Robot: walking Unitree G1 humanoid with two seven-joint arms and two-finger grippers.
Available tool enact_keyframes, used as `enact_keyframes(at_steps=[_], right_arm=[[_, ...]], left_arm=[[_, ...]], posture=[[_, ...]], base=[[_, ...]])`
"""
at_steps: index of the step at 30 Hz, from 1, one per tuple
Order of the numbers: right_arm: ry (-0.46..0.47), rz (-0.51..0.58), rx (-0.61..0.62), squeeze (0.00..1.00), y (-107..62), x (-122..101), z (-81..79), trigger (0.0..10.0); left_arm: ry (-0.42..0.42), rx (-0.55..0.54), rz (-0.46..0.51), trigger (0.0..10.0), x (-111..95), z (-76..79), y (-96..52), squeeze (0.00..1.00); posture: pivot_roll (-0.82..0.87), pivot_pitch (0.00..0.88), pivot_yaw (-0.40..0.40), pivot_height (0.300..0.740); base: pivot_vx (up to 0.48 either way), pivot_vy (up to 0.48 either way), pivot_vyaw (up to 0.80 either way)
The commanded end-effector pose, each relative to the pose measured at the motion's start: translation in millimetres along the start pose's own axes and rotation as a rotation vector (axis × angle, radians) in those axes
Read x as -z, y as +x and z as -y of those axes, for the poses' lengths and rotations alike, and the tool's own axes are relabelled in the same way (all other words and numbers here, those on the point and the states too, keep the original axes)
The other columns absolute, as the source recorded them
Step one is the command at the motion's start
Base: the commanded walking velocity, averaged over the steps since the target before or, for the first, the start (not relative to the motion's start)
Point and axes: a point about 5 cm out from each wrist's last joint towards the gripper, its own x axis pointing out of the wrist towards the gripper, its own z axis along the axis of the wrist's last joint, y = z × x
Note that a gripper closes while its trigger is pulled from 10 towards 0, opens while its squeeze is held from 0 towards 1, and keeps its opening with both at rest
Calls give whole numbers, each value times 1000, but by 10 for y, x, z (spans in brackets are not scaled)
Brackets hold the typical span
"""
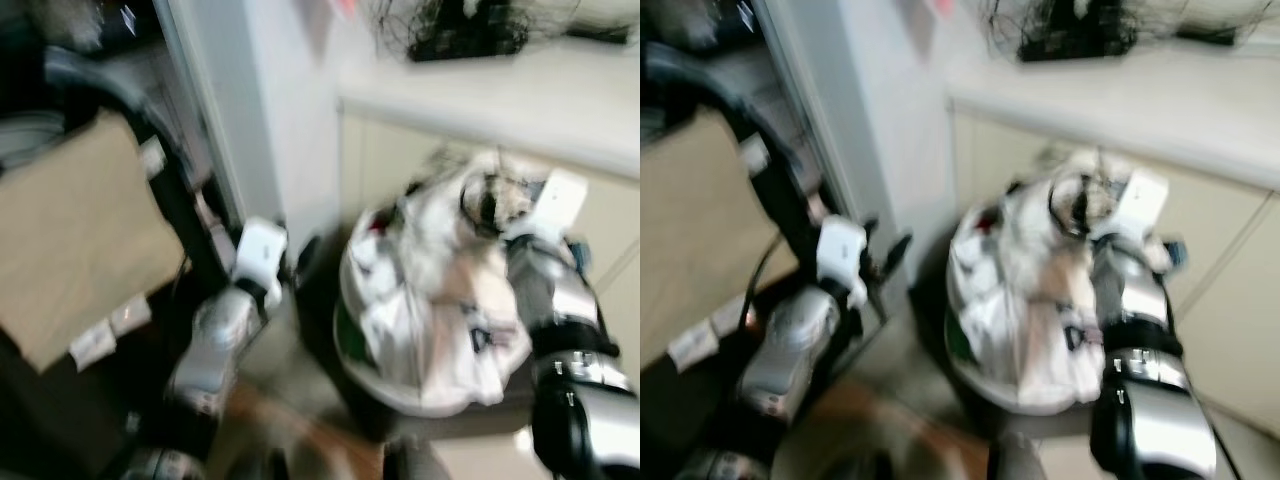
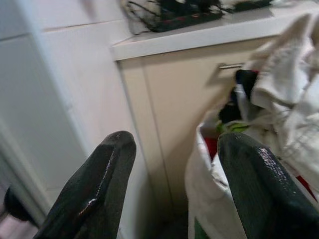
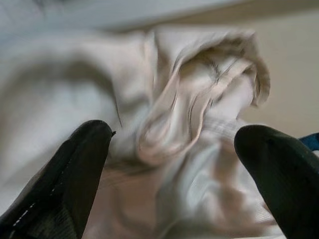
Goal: Clothes washing
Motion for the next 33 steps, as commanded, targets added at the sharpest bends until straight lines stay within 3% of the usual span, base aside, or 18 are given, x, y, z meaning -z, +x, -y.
enact_keyframes(at_steps=[1, 3, 7, 12, 14, 15, 16, 18, 19, 27, 28, 29, 30, 31, 32, 33], right_arm=[[-93, -5, -1, 0, 45, -12, -33, 10000], [-182, -7, 8, 0, 76, -27, 6, 10000], [-277, -10, 20, 0, 104, -76, 34, 10000], [-306, -13, 62, 0, 120, -111, 129, 10000], [-340, -28, 117, 0, 123, -120, 239, 10000], [-350, -30, 130, 0, 123, -125, 265, 8627], [-355, -31, 138, 0, 122, -127, 278, 1882], [-362, -30, 145, 0, 123, -134, 290, 1882], [-370, -31, 150, 0, 123, -137, 297, 0], [-341, -77, 168, 0, 102, -21, 343, 0], [-314, -69, 152, 0, 106, -29, 316, 10000], [-275, -46, 133, 0, 114, -65, 287, 10000], [-226, -27, 128, 592, 119, -93, 273, 10000], [-226, -27, 128, 592, 119, -93, 273, 10000], [-90, 27, 91, 1000, 129, -164, 211, 10000], [-33, 57, 72, 1000, 131, -202, 189, 10000]], left_arm=[[6, -28, -17, 10000, 17, -66, -53, 0], [5, -38, -22, 10000, 28, -68, -89, 0], [6, -47, -26, 10000, 36, -71, -119, 0], [8, -57, -29, 10000, 38, -81, -143, 0], [11, -62, -32, 10000, 32, -90, -158, 0], [14, -62, -34, 10000, 31, -90, -161, 0], [16, -61, -35, 10000, 31, -91, -166, 0], [17, -62, -36, 10000, 29, -92, -170, 0], [17, -64, -36, 10000, 25, -95, -178, 0], [24, -75, -51, 10000, 29, -102, -252, 0], [25, -73, -50, 10000, 20, -91, -245, 0], [25, -70, -46, 10000, 2, -63, -231, 0], [26, -65, -42, 10000, -8, -50, -222, 0], [26, -65, -42, 10000, -8, -50, -222, 0], [29, -50, -34, 10000, -27, -20, -200, 0], [35, -45, -31, 10000, -39, 0, -183, 0]], posture=[[-108, 0, 25, 691], [-96, 0, 16, 691], [-83, 0, 7, 691], [-70, 0, 4, 691], [-61, 0, 4, 691], [-58, 0, 4, 691], [-56, 0, 4, 691], [-55, 0, 3, 691], [-48, 0, 2, 691], [-23, 0, 0, 691], [-23, 0, -1, 691], [-29, 0, -5, 691], [-33, 0, -4, 691], [-33, 0, -4, 691], [-50, 0, 0, 691], [-71, 0, 5, 691]], base=[[0, 0, 0], [0, 0, 0], [0, 0, 0], [0, 0, 0], [0, 0, 0], [0, 0, 0], [0, 0, 0], [0, 0, 0], [0, 0, 0], [0, 0, 0], [0, 0, 0], [0, 0, 0], [0, 0, 0], [0, 0, 0], [0, 0, 0], [0, 0, 0]])
